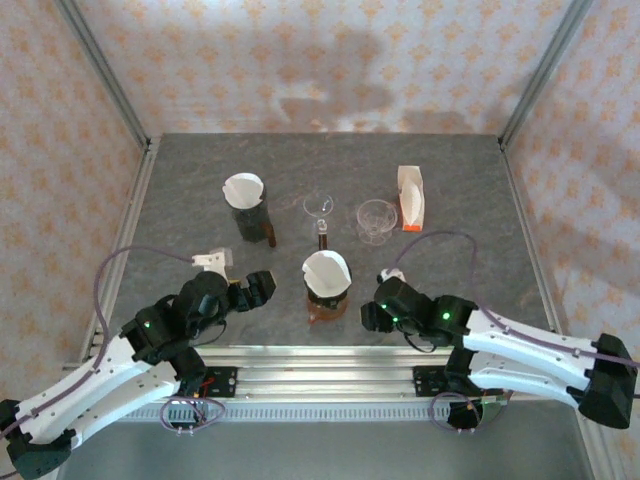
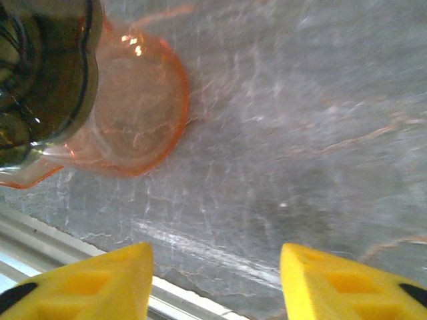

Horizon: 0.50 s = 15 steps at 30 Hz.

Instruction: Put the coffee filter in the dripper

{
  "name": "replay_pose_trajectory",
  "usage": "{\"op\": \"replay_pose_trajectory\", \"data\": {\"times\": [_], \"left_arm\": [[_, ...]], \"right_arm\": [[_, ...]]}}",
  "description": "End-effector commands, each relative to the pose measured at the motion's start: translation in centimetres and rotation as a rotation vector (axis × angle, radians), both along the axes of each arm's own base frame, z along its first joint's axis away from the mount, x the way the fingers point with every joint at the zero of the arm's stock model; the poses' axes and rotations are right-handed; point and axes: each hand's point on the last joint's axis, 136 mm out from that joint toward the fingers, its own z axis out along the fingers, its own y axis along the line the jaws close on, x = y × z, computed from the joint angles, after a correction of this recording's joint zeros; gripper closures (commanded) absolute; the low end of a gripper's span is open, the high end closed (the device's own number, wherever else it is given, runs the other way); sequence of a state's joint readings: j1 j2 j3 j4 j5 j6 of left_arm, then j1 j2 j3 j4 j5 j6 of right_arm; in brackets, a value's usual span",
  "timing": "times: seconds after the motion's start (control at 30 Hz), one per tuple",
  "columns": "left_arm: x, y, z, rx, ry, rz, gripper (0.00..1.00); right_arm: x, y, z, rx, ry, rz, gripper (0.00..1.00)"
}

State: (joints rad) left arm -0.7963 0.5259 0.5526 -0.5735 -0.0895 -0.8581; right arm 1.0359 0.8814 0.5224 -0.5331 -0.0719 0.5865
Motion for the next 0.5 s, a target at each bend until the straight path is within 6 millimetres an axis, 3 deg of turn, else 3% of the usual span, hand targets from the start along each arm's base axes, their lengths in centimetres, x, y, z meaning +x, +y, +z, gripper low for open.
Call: {"op": "replay_pose_trajectory", "data": {"times": [0.0, 0.27, 0.47], "left_arm": [[0.0, 1.7, -1.8, 0.037, 0.043, 0.09, 0.0], [0.2, 1.3, -1.3, 0.038, 0.046, 0.076, 0.0], [0.3, 1.2, -0.9, 0.041, 0.04, 0.068, 0.0]], "right_arm": [[0.3, 3.6, 0.7, 0.164, -0.011, 0.052, 0.51], [0.8, 5.4, -3.0, 0.305, 0.071, 0.01, 0.64], [2.1, 5.7, -2.9, 0.39, 0.078, -0.043, 0.71]]}}
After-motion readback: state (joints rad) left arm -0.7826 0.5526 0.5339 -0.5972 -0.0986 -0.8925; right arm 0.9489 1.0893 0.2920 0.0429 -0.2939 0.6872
